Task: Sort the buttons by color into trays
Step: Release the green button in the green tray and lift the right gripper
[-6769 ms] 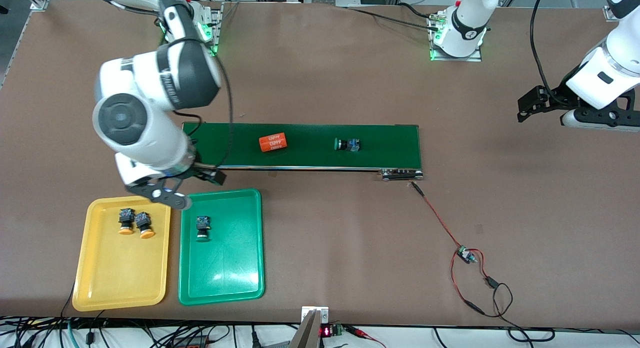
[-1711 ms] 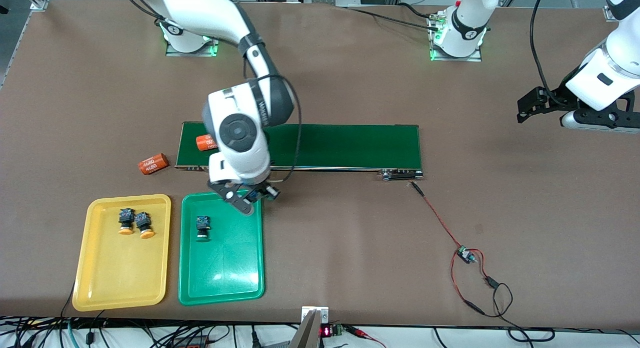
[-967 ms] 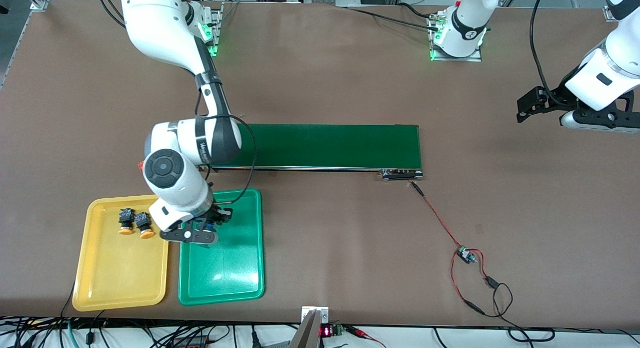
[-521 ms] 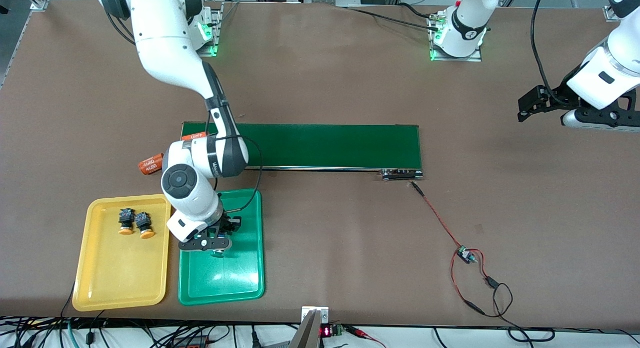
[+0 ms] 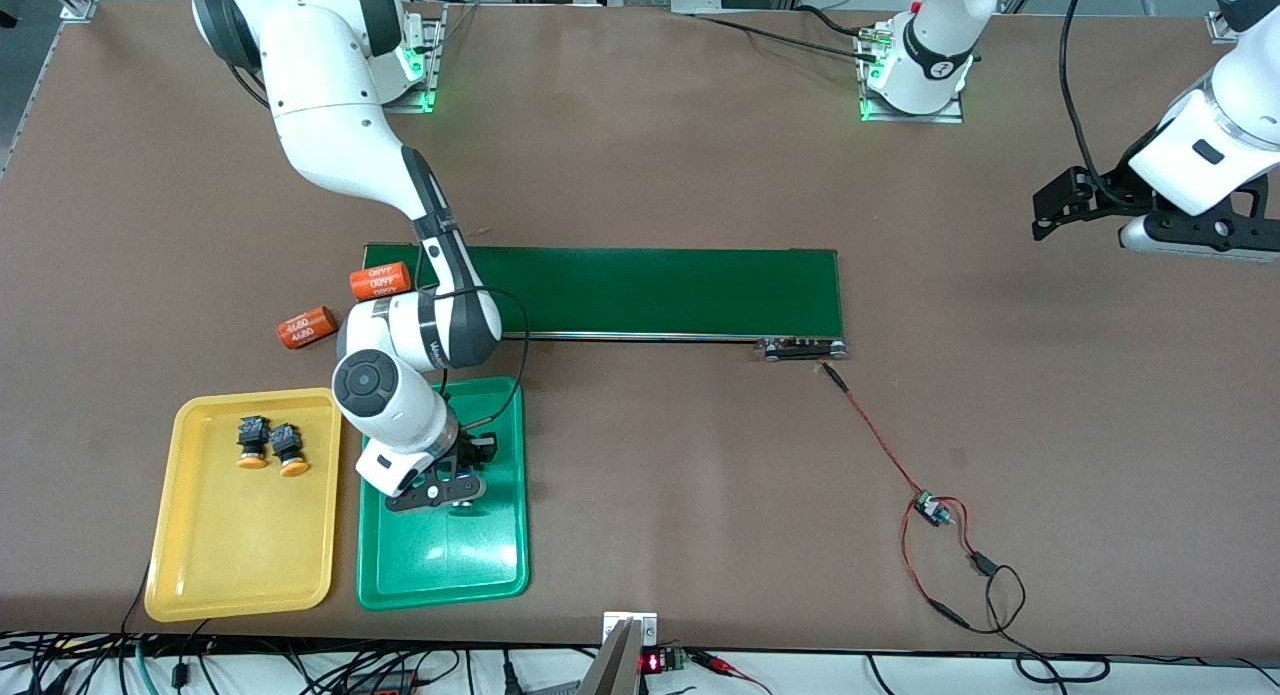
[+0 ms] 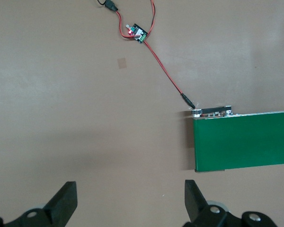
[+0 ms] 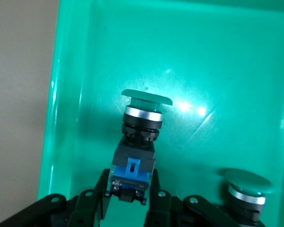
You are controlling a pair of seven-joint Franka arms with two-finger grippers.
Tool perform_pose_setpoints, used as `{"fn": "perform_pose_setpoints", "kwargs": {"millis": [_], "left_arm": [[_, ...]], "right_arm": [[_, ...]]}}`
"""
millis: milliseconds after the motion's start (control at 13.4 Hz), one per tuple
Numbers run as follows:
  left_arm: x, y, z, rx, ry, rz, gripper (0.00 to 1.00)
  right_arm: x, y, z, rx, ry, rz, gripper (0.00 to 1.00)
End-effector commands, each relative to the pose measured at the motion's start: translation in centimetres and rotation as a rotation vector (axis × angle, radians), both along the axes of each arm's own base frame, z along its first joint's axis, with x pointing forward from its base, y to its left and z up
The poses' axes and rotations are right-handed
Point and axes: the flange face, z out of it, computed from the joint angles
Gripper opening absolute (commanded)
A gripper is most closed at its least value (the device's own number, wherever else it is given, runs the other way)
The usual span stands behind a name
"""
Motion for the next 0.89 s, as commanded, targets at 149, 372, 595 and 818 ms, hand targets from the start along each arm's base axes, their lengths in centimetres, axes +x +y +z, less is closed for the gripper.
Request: {"fn": "perform_pose_setpoints", "kwargs": {"millis": [149,372,595,818], "left_arm": [[-0.4,-1.9,0.5,-0.016,0.05,-0.036,1.0],[-0.7,-2.9,0.8,-0.014,0.062,-0.056,1.0],[-1.0,-3.1,0.4,-0.012,0.093,-0.068,1.0],[-0.4,-6.1,-1.6,-0.014,0.128,-0.119,1.0]], "right_arm": [[-0.2,-0.7,-1.5,-0.007,0.06,0.004,0.84],[-0.4,-1.7,5.4,0.0,0.13,-0.026,1.0],[-0.8,-4.6,12.6,-0.015,0.177,-0.159,1.0],[-1.4,-8.0,20.1,-0.016,0.175,-0.218,1.0]]}}
